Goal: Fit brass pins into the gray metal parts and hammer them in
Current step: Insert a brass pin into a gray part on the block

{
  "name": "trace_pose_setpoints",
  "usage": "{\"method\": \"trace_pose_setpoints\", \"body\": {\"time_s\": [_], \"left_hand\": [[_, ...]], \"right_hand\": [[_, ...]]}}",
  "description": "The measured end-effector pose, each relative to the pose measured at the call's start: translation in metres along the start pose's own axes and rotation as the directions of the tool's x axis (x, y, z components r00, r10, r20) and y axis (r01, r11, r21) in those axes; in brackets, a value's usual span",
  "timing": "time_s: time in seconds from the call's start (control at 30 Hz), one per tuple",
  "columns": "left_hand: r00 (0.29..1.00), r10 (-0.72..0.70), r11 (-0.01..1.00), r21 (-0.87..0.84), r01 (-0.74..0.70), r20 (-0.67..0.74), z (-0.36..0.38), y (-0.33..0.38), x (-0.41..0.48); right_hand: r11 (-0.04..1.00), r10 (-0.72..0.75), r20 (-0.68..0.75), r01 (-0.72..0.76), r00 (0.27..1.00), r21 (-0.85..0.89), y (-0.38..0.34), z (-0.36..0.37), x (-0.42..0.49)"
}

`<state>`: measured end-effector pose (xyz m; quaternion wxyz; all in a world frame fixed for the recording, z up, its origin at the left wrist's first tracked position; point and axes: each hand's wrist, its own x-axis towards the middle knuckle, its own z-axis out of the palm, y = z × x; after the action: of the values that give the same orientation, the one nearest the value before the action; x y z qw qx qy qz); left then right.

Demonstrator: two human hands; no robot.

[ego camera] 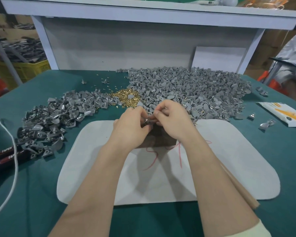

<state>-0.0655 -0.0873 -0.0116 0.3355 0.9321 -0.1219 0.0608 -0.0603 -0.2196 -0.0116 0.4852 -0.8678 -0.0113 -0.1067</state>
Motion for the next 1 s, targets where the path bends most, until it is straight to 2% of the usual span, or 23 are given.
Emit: {"method": "trace_pose_setpoints", "body": {"time_s": [0.13, 0.27, 0.47, 0.63, 0.83, 1.0], "left_hand": [[1.0, -0.01, 0.997, 0.077, 0.011, -0.021, 0.001, 0.002, -0.001], [0.999, -0.031, 0.999, -0.005, 0.031, 0.015, -0.003, 0.0, -0.001], [1.0, -0.022, 1.0, 0.002, 0.022, 0.006, -0.002, 0.002, -0.001], [1.0, -0.026, 1.0, -0.009, 0.026, 0.006, 0.0, 0.001, 0.0], [1.0, -0.028, 1.0, -0.014, 0.028, -0.007, 0.0, -0.001, 0.0], [0.999, -0.029, 1.0, -0.005, 0.029, -0.015, 0.001, -0.001, 0.001]], "right_hand": [[0.991, -0.066, -0.034, 0.061, 0.997, -0.121, 0.001, -0.003, -0.002], [0.972, -0.093, -0.01, 0.089, 0.996, -0.219, -0.001, -0.008, -0.004], [0.927, -0.117, 0.074, 0.135, 0.99, -0.35, -0.003, -0.008, -0.008], [0.862, -0.171, 0.09, 0.193, 0.981, -0.469, -0.007, -0.004, -0.009], [0.803, -0.196, 0.093, 0.215, 0.976, -0.555, -0.01, 0.002, -0.01], [0.799, -0.172, 0.087, 0.19, 0.981, -0.571, -0.012, 0.004, -0.01]]}}
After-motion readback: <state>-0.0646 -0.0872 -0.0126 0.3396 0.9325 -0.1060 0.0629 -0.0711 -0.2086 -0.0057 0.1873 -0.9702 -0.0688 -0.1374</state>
